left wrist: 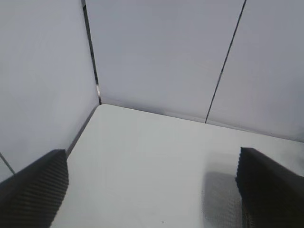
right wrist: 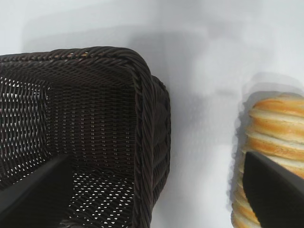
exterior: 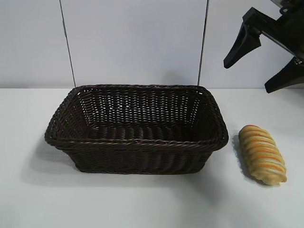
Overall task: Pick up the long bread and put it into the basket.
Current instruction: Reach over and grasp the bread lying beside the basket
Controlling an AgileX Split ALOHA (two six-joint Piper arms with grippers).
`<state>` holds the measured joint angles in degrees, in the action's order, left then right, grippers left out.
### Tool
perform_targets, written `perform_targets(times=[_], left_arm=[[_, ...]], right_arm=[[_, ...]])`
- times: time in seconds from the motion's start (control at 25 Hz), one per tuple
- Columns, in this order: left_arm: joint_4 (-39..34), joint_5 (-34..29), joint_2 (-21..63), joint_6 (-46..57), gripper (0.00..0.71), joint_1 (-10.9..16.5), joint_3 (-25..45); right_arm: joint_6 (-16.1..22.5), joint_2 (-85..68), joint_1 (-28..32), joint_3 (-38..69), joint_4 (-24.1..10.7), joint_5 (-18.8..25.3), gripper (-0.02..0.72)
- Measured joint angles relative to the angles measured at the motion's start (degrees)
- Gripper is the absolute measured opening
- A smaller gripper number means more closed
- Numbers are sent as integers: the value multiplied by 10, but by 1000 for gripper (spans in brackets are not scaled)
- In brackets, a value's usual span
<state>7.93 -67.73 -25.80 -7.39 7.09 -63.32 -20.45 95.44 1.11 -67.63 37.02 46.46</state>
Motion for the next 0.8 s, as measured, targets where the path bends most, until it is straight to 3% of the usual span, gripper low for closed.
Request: perform_targets(times=[0.28, 0.52, 0.8], left_arm=[[-6, 6, 129, -9, 694, -1, 194], [-13, 29, 141, -9, 694, -1, 314], [-15, 41, 141, -9, 694, -1, 349]], right_arm=[[-2, 0, 0, 0, 0, -1, 695], [-4, 0, 0, 0, 0, -1, 695], [-4, 0, 0, 0, 0, -1, 695]])
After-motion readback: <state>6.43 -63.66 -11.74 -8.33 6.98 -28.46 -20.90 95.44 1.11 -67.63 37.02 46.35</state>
